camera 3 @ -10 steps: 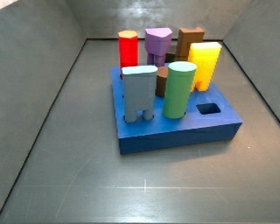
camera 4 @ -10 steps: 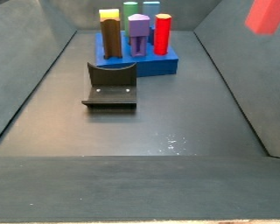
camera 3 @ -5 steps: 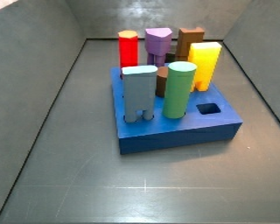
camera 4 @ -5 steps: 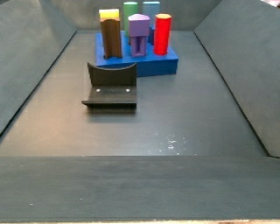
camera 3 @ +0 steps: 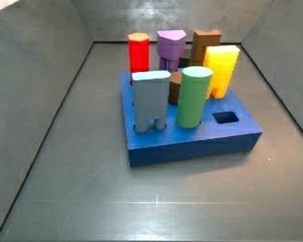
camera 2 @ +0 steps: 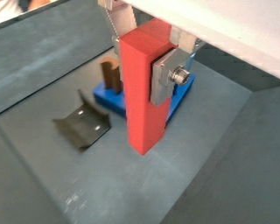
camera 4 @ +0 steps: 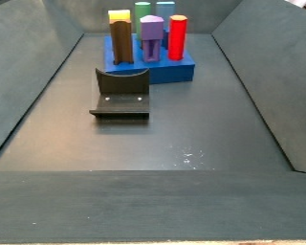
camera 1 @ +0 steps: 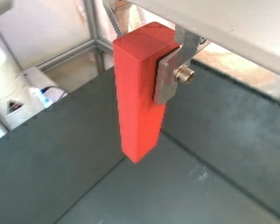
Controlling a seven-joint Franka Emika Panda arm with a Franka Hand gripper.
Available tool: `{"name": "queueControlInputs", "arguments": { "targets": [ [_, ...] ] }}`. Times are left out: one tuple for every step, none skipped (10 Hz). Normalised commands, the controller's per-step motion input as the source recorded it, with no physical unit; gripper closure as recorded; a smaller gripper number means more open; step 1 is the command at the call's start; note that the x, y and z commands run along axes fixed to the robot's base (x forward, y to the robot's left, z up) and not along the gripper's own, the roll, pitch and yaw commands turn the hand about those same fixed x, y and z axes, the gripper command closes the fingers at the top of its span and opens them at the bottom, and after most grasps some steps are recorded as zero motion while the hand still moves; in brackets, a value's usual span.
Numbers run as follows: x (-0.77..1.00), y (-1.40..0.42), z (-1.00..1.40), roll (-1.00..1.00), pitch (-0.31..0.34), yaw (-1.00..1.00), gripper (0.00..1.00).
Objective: Pick up the rectangle object. Move up. Move to above the board. Insert the rectangle object.
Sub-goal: Move to above the board.
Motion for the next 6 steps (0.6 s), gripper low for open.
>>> {"name": "queueControlInputs", "arguments": {
  "targets": [
    [0.43, -1.00, -0.12, 0.00, 0.130, 0.00, 1.00],
    [0.44, -1.00, -0.12, -0.02, 0.099, 0.00, 1.00],
    [0.45, -1.00, -0.12, 0.00, 0.062, 0.00, 1.00],
    [0.45, -1.00, -0.12, 0.00, 0.040, 0.01, 1.00],
    [0.46, -1.00, -0.12, -0.01, 0.027, 0.01, 1.00],
    [0.47, -1.00, -0.12, 0.00, 0.024, 0.01, 1.00]
  ]
}}
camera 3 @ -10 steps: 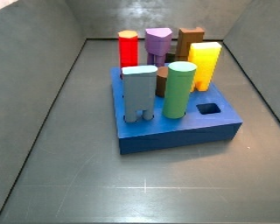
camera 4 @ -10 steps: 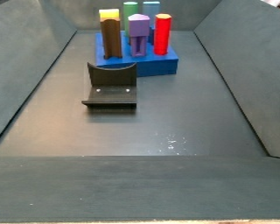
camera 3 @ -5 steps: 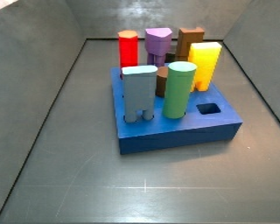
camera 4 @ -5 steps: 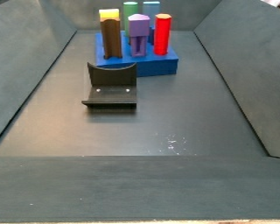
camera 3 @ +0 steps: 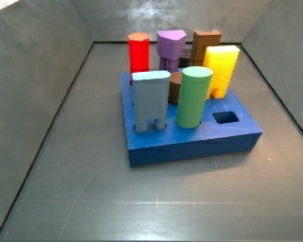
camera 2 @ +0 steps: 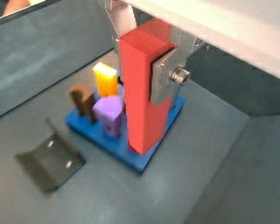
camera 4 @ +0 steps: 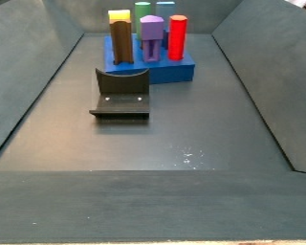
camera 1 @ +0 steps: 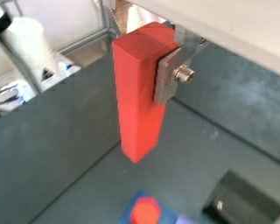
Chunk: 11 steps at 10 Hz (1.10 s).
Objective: Pick up the rectangle object. Move up. Move to above the board. Insert the rectangle object.
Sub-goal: Move to above the board, then insert the rectangle object.
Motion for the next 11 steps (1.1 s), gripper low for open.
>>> {"name": "queueControlInputs", "arguments": {
  "targets": [
    [0.48, -1.00, -0.12, 0.00, 0.030, 0.01, 1.00],
    [0.49, -1.00, -0.12, -0.01, 0.036, 0.01, 1.00],
    [0.51, -1.00, -0.11, -0.01, 0.040, 0.01, 1.00],
    [0.51, -1.00, -0.11, 0.00, 0.037, 0.01, 1.00],
    [0.54, -1.00, -0.11, 0.01, 0.036, 0.01, 1.00],
    [0.47, -0.83, -0.08, 0.01, 0.034, 0.01, 1.00],
    [0.30, -0.48, -0.05, 0.02, 0.032, 0.00, 1.00],
    [0.22, -0.33, -0.02, 0.03, 0.028, 0.01, 1.00],
    [0.11, -0.17, 0.00, 0.04, 0.025, 0.01, 1.00],
    [0.47, 0.00, 0.06, -0.01, -0.037, -0.61, 1.00],
    [0.60, 0.00, 0.00, 0.00, -0.050, -0.50, 1.00]
  ]
}}
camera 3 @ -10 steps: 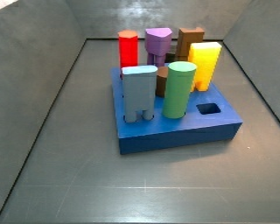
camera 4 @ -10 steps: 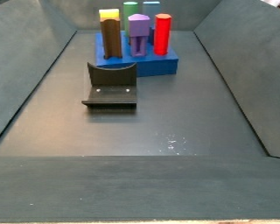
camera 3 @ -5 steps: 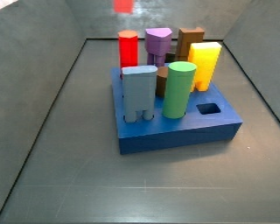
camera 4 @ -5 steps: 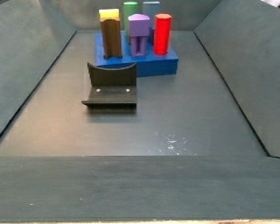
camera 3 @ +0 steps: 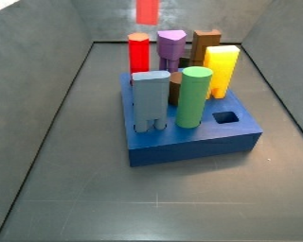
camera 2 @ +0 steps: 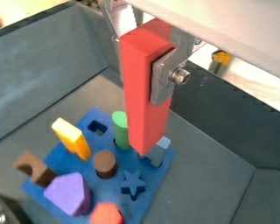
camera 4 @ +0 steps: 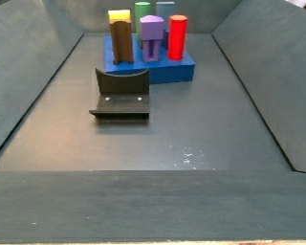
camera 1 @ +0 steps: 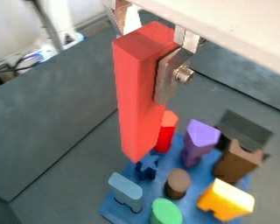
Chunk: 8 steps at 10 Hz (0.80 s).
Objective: Pick up the rectangle object. Move up. Move to above the board. Insert the rectangle object.
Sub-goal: Insert the rectangle object.
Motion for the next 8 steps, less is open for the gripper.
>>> {"name": "queueControlInputs", "arguments": {
  "targets": [
    [0.60, 0.00, 0.00, 0.00, -0.047, -0.51, 1.00],
    [0.64, 0.00, 0.00, 0.00, -0.033, -0.48, 1.00],
    [0.67, 0.00, 0.00, 0.00, -0.011, -0.47, 1.00],
    [0.65, 0.00, 0.00, 0.00, -0.006, -0.49, 1.00],
    [0.61, 0.00, 0.00, 0.00, 0.000, -0.51, 1.00],
    [0.62, 0.00, -0.02, 0.01, 0.000, -0.51, 1.00],
    [0.59, 0.00, -0.22, 0.12, 0.010, -0.46, 1.00],
    [0.51, 0.00, -0.27, 0.15, 0.076, -0.46, 1.00]
  ]
}}
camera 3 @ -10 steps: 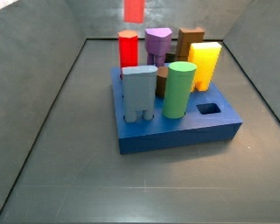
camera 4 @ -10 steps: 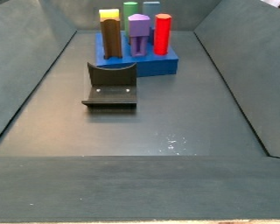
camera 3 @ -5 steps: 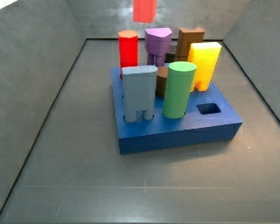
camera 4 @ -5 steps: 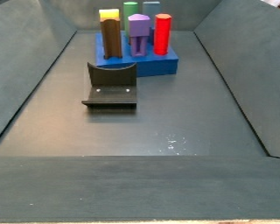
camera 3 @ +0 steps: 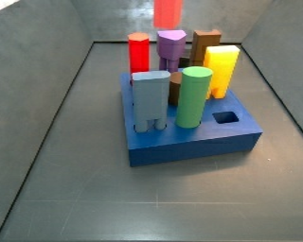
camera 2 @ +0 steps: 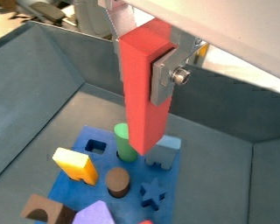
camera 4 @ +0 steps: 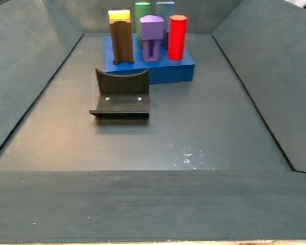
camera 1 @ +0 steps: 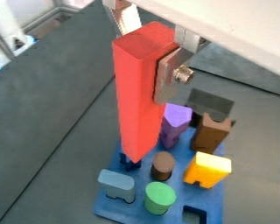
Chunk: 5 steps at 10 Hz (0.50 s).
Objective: Pick up the rectangle object. Move up. Move to above the board. Insert the rectangle object.
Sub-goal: Insert the rectangle object.
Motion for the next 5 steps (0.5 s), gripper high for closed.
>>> {"name": "queueControlInputs", "arguments": {
  "targets": [
    [0.54, 0.00, -0.26, 0.15, 0.079, -0.44, 1.00],
    [0.63, 0.00, -0.03, 0.03, 0.000, -0.45, 1.00],
    [0.69, 0.00, 0.00, 0.00, 0.000, -0.45, 1.00],
    [0.70, 0.00, 0.00, 0.00, 0.000, -0.44, 1.00],
    [0.69, 0.00, 0.00, 0.00, 0.000, -0.45, 1.00]
  ]
}}
